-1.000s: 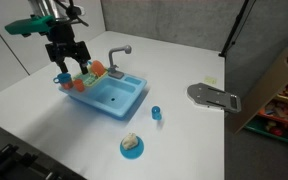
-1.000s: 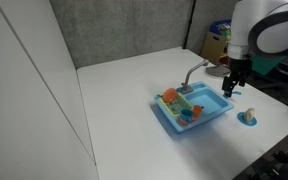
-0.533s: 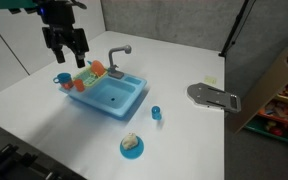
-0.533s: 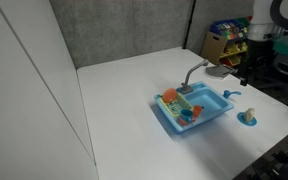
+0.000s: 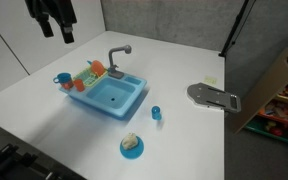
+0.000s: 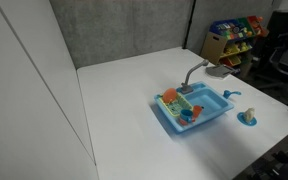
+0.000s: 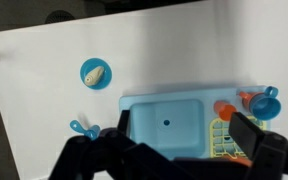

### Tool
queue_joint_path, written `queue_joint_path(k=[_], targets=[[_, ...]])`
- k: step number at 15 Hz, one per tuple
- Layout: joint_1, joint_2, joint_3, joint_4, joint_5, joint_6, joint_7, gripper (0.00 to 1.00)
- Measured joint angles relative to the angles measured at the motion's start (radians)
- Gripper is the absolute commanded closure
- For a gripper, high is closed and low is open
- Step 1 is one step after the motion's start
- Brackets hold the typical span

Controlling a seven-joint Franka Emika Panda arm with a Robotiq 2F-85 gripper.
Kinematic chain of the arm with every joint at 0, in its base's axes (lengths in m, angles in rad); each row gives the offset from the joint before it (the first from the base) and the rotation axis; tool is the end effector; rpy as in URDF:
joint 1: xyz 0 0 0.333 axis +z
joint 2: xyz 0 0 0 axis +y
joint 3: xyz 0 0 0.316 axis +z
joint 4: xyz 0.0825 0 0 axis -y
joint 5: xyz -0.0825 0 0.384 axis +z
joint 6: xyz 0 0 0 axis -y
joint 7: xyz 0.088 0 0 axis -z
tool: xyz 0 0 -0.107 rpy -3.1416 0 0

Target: Pick up the orange cup from the sink and place it on the light blue surface before the dish rack

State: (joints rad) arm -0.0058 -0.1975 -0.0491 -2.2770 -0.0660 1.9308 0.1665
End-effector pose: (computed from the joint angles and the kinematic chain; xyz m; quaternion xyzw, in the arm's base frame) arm 0.4647 -0.0306 0.4252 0.9923 -0.0955 -0.0728 0.0293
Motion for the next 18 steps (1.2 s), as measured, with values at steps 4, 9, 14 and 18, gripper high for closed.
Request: queue_joint_path(k=[4, 9, 14, 18], targets=[[0.0, -0.088, 0.001, 0.0, 0.003, -0.009, -0.003, 0.0], [0.0, -0.18, 0.007, 0.009, 0.003, -0.053, -0.034, 0.0], [0.0, -0.211, 0.008, 0.045, 0.003, -0.131, -0.044, 0.0], [0.0, -0.211, 0.011, 0.053, 0.003, -0.15, -0.047, 0.0]])
